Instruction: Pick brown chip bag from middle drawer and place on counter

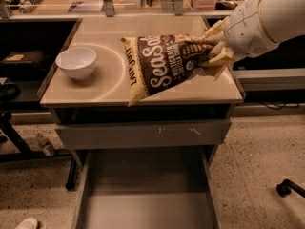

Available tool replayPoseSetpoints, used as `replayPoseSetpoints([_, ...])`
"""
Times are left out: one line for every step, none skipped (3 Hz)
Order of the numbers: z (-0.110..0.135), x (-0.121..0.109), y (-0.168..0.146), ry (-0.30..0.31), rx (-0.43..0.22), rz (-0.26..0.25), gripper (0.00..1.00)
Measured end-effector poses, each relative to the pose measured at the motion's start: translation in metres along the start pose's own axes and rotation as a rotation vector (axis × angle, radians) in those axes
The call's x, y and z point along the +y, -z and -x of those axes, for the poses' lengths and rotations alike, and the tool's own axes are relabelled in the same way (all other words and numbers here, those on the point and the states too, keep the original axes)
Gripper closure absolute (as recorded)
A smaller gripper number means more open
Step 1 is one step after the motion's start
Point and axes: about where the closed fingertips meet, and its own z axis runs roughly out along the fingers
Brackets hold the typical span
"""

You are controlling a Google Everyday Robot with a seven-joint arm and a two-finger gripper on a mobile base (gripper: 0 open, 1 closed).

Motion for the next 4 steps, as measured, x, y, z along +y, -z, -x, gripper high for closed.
replayPoseSetpoints([-0.018,-0.027,-0.007,-0.038,-0.013,-0.038,1.0])
replayPoseSetpoints([-0.054,-0.077,-0.02,-0.187,-0.103,-0.137,1.0])
replayPoseSetpoints([-0.092,-0.109,-0.036,-0.366,-0.157,-0.22,1.0])
replayPoseSetpoints([-0.125,-0.121,-0.042,-0.558,-0.157,-0.285,1.0])
